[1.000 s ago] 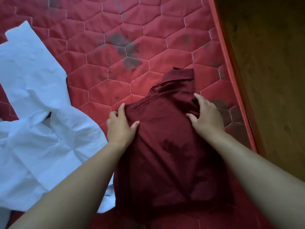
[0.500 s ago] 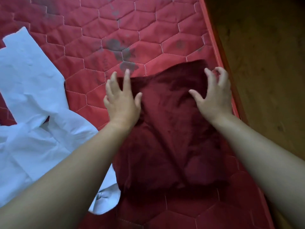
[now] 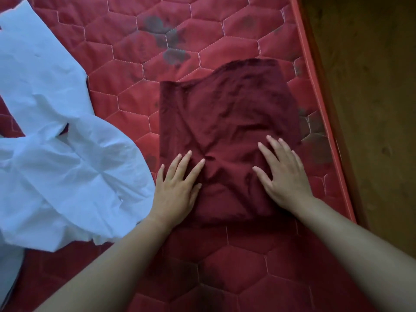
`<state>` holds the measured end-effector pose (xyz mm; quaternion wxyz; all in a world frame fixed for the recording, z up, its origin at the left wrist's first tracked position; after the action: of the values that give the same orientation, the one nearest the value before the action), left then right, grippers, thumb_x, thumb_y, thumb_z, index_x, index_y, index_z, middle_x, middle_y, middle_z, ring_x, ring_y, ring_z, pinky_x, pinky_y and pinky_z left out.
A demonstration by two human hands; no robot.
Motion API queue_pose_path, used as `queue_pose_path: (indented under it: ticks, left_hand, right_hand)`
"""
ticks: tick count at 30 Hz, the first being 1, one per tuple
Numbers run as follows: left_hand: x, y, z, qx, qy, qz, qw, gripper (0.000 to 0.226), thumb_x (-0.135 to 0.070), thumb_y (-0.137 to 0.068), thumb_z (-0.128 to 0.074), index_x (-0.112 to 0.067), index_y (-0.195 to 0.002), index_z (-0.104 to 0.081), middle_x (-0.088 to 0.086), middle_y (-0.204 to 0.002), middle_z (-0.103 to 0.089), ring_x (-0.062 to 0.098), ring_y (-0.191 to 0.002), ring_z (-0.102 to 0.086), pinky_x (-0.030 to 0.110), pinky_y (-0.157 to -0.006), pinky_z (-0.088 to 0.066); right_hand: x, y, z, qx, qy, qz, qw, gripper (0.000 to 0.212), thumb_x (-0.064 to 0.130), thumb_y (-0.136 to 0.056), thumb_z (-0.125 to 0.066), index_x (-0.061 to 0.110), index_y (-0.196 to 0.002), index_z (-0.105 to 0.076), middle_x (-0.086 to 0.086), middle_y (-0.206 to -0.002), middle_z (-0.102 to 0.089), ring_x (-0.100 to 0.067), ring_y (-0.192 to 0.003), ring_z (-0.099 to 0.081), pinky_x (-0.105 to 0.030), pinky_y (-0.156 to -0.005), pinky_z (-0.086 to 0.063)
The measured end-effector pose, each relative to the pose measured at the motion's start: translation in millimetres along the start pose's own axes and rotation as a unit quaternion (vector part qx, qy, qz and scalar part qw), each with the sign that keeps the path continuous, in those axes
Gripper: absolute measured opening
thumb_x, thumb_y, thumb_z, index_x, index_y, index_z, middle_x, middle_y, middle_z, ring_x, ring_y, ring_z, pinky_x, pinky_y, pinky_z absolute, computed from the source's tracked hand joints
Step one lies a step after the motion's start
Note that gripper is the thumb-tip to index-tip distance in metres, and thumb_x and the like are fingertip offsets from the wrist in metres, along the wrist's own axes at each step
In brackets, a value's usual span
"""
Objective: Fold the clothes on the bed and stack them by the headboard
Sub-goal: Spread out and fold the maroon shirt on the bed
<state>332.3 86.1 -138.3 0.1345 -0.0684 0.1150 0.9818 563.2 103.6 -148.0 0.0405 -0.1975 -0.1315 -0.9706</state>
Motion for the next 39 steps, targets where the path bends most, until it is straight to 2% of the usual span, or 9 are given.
queue_pose_path:
  ticks: [5,10,14,18,24,29,32,36,39]
  left_hand:
    - [-31,37,12,-0.015,0.018,-0.084,0.996,0.037,-0.035,-0.085,-0.048,-0.026,-0.119,-0.061,0.001,-0.121,-0.060,0.022,-0.106,-0.060,0.040,-0.084,-0.045]
    - [-24,70,-14,0.053,0.039,-0.052,0.996,0.044,-0.034,-0.081,-0.066,-0.021,-0.122,-0.060,0.002,-0.123,-0.058,0.021,-0.110,-0.058,0.037,-0.082,-0.043]
    - [-22,66,-14,0.020,0.034,-0.044,0.998,0.040,-0.026,-0.074,-0.075,-0.019,-0.112,-0.065,0.003,-0.113,-0.064,0.023,-0.099,-0.063,0.036,-0.075,-0.046]
    - [-20,62,-1,-0.002,0.048,-0.012,0.999,0.014,-0.017,-0.087,-0.062,-0.013,-0.101,-0.065,0.004,-0.094,-0.066,0.028,-0.081,-0.063,0.036,-0.072,-0.042]
    - [-42,111,45,0.063,0.131,-0.069,0.987,0.023,-0.023,-0.096,-0.044,-0.011,-0.107,-0.059,0.006,-0.094,-0.061,0.028,-0.084,-0.059,0.042,-0.067,-0.047]
    - [-48,105,107,0.002,0.150,-0.086,0.985,0.029,-0.031,-0.095,-0.037,-0.016,-0.106,-0.059,-0.001,-0.092,-0.065,0.023,-0.082,-0.062,0.034,-0.060,-0.049]
    - [-32,54,119,-0.037,0.155,-0.041,0.986,0.019,-0.022,-0.094,-0.046,-0.016,-0.109,-0.057,0.002,-0.097,-0.066,0.028,-0.088,-0.062,0.039,-0.067,-0.049]
    - [-9,-9,103,-0.092,0.094,0.047,0.990,0.034,-0.027,-0.093,-0.049,-0.015,-0.125,-0.053,0.007,-0.121,-0.058,0.030,-0.108,-0.054,0.045,-0.086,-0.044]
    - [-19,-18,64,-0.067,0.055,0.055,0.995,0.045,-0.035,-0.092,-0.047,-0.022,-0.134,-0.046,0.004,-0.136,-0.048,0.028,-0.124,-0.044,0.047,-0.097,-0.038]
  right_hand:
    - [40,55,-2,0.007,-0.014,0.115,0.993,0.049,0.034,-0.079,-0.071,0.014,-0.122,-0.059,-0.007,-0.131,-0.053,-0.027,-0.121,-0.050,-0.045,-0.095,-0.042]
    - [21,84,-24,0.079,0.009,0.063,0.995,0.057,0.041,-0.074,-0.073,0.017,-0.124,-0.058,-0.002,-0.133,-0.050,-0.023,-0.125,-0.044,-0.044,-0.099,-0.034]
    - [16,80,-23,0.024,-0.010,0.060,0.998,0.037,0.020,-0.074,-0.075,0.014,-0.109,-0.066,-0.004,-0.120,-0.059,-0.027,-0.112,-0.054,-0.041,-0.086,-0.041]
    - [26,80,-9,-0.008,-0.046,0.055,0.997,0.016,0.017,-0.086,-0.063,0.011,-0.100,-0.066,-0.004,-0.096,-0.066,-0.028,-0.090,-0.061,-0.039,-0.076,-0.045]
    - [38,134,32,0.065,-0.069,0.056,0.994,0.019,0.026,-0.087,-0.062,0.015,-0.103,-0.065,-0.001,-0.096,-0.068,-0.025,-0.089,-0.064,-0.037,-0.068,-0.049]
    - [48,125,91,0.064,-0.063,0.075,0.993,0.021,0.028,-0.081,-0.070,0.015,-0.097,-0.068,-0.002,-0.092,-0.072,-0.026,-0.084,-0.067,-0.039,-0.066,-0.053]
    - [49,73,112,0.015,-0.048,0.083,0.995,0.024,0.030,-0.082,-0.069,0.014,-0.099,-0.067,-0.004,-0.094,-0.071,-0.027,-0.086,-0.066,-0.038,-0.068,-0.051]
    - [37,5,108,-0.088,-0.005,0.034,0.995,0.038,0.034,-0.087,-0.062,0.013,-0.118,-0.058,-0.006,-0.116,-0.061,-0.028,-0.107,-0.055,-0.042,-0.089,-0.041]
    - [39,-1,71,-0.124,-0.010,0.005,0.992,0.044,0.034,-0.090,-0.057,0.011,-0.127,-0.053,-0.009,-0.130,-0.052,-0.030,-0.119,-0.046,-0.044,-0.097,-0.035]
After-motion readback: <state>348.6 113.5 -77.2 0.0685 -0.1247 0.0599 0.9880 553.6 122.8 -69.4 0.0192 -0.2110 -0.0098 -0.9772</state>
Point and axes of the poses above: each hand's wrist, its own y-axis away from the middle knuckle, its own z-axis out of the back of the hand, x = y × z, the point moved 7 cm from there along -y, towards the middle knuckle
